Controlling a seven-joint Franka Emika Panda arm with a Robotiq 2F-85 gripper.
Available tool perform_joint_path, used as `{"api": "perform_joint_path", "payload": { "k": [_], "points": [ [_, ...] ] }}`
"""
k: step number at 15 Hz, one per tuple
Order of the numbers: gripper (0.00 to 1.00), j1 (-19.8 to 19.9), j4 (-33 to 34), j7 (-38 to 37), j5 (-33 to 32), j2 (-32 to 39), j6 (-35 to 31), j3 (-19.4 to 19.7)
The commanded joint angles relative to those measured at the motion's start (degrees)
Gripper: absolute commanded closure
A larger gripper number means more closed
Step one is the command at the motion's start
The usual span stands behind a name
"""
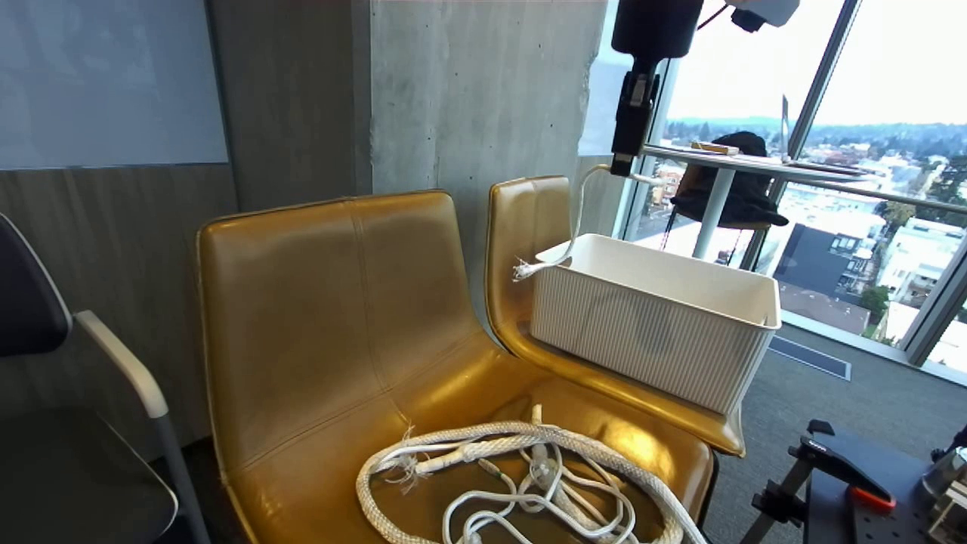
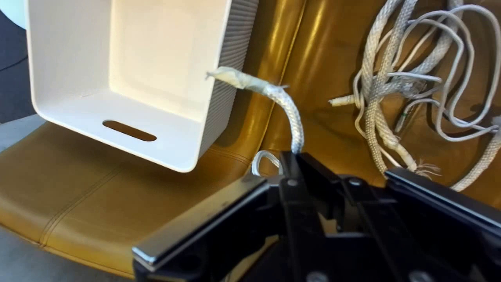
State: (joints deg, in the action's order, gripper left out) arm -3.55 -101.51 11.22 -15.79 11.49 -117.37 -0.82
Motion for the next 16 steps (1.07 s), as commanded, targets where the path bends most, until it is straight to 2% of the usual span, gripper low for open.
{"api": "perform_joint_path", "payload": {
  "k": [1, 4, 7, 11, 16],
  "points": [
    [0.98, -1.44, -10.24, -2.06, 0.98, -5.94, -5.17, -2.59],
    [0.98, -2.80, -16.85, -3.00, 2.45, -7.68, -10.12, -4.65],
    [0.98, -4.35, -20.26, -3.09, 3.42, -7.21, -15.40, -6.59],
    [0.98, -6.09, -20.57, -3.57, 2.18, -4.90, -20.68, -8.25],
    [0.98, -5.33, -18.73, -2.15, 1.50, -2.15, -23.43, -7.23]
  ]
}}
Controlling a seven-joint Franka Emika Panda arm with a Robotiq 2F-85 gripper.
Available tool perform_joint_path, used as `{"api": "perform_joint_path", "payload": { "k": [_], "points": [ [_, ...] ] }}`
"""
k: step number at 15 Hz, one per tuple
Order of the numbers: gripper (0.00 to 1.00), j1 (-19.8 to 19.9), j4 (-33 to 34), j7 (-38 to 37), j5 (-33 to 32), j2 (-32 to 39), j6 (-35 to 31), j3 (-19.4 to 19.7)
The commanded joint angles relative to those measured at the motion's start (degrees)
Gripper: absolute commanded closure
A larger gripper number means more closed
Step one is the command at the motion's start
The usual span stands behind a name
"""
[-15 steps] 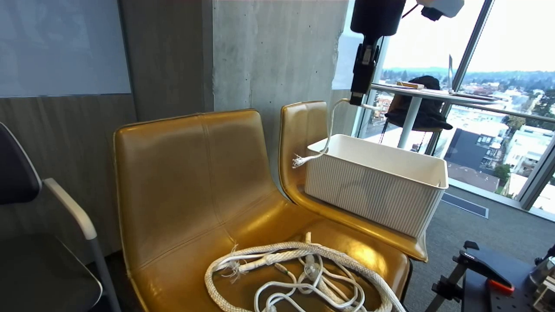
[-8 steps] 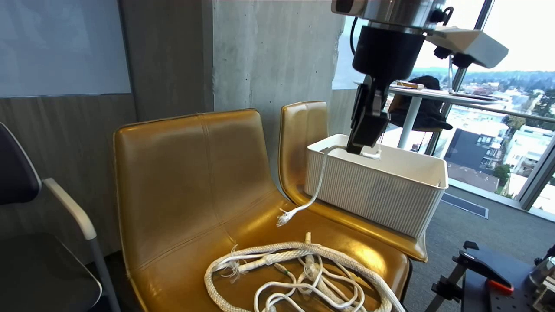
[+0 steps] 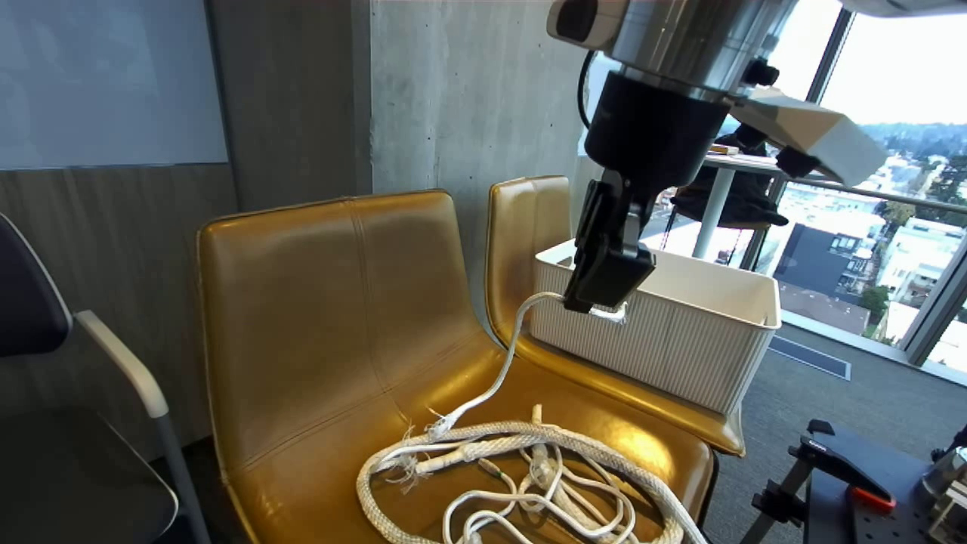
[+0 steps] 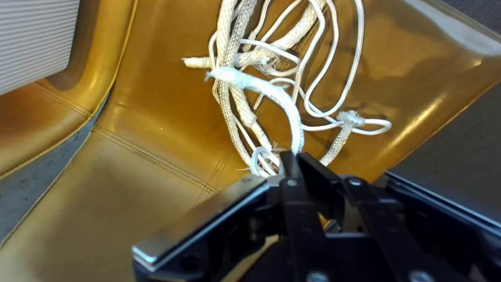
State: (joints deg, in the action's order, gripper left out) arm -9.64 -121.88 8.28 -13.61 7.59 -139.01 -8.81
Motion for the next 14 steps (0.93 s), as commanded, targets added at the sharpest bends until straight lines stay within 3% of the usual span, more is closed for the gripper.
{"api": "perform_joint_path", "payload": {
  "k": [1, 3, 10, 11, 14],
  "points": [
    [0.68, 1.02, 2.82, 0.89, -0.69, 2.76, -1.76, 1.04],
    [0.60, 1.38, 5.64, 1.11, -0.34, 4.89, -1.14, 1.46],
    [0.09, 3.05, 19.45, 2.93, 2.09, 14.16, 3.28, 2.32],
    [0.26, 2.19, 14.38, 0.83, 0.49, 11.01, 0.43, 2.50],
    [0.09, 2.78, 17.66, 1.46, 0.82, 13.63, 1.38, 2.73]
  ]
}}
